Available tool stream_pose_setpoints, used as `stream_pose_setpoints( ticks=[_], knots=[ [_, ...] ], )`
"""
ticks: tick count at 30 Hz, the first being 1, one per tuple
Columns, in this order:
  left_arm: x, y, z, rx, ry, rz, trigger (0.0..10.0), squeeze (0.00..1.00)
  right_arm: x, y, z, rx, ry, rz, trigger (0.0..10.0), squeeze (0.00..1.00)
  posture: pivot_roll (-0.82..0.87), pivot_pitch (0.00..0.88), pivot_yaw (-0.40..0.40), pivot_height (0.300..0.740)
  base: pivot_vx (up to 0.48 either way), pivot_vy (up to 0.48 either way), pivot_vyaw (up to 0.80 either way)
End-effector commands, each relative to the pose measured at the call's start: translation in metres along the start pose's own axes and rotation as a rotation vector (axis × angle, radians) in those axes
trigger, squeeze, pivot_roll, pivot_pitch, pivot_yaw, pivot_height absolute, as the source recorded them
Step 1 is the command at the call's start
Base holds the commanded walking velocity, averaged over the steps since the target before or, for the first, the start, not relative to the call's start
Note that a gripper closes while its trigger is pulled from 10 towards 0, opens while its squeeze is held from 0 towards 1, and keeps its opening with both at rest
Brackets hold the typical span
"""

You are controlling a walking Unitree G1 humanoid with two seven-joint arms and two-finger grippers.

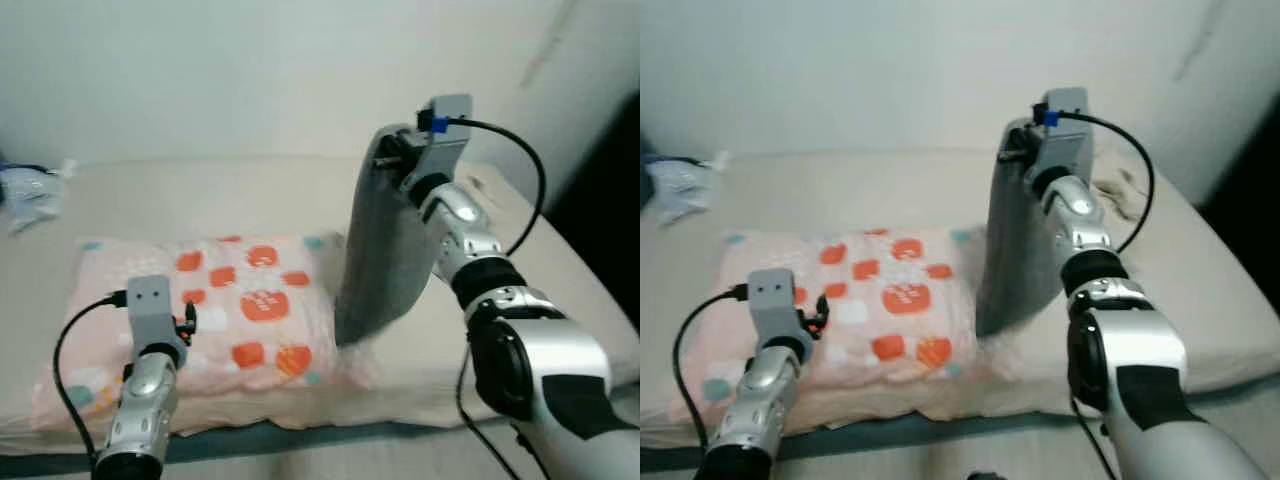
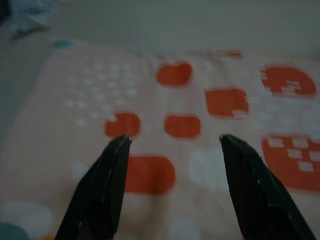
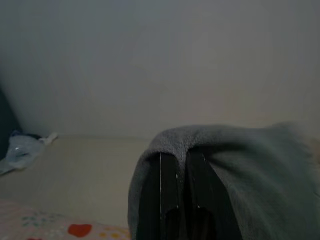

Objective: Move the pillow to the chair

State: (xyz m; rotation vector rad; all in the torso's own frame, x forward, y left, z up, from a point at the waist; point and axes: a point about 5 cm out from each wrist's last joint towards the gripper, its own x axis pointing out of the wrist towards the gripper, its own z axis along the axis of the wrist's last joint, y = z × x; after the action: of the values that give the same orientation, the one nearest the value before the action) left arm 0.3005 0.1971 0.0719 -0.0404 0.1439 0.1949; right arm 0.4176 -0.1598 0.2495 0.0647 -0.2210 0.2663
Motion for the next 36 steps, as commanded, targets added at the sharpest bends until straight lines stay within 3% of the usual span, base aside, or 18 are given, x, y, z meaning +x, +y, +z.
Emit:
stream_pose_setpoints(
  ticks=[1,20,23,26,36],
  knots=[
    [-0.002,0.005,-0.005,0.002,0.015,0.014,10.0,0.0,0.007,0.007,0.02,-0.003,-0.087,0.03,10.0,0.0,0.02,0.063,-0.06,0.74,0.262,0.0,0.0],
    [-0.002,0.007,-0.004,0.017,0.009,0.035,10.0,0.0,0.007,-0.008,0.037,0.001,-0.129,-0.005,10.0,0.0,0.02,0.051,-0.059,0.74,0.026,0.0,0.0],
    [-0.002,0.006,-0.005,0.027,0.012,0.03,10.0,0.0,0.001,-0.021,0.03,-0.045,-0.081,-0.071,10.0,0.0,0.02,0.049,-0.058,0.74,0.0,0.0,0.0],
    [-0.002,0.006,-0.006,0.032,0.016,0.026,10.0,0.0,-0.006,-0.034,0.019,-0.024,-0.036,-0.144,10.0,0.0,0.02,0.048,-0.055,0.74,0.0,0.0,0.0],
    [-0.001,0.006,-0.006,0.044,0.023,0.019,10.0,0.0,-0.017,-0.051,0.002,-0.058,0.048,-0.248,10.0,0.0,0.02,0.049,-0.051,0.74,0.0,0.0,0.0]
  ],
)
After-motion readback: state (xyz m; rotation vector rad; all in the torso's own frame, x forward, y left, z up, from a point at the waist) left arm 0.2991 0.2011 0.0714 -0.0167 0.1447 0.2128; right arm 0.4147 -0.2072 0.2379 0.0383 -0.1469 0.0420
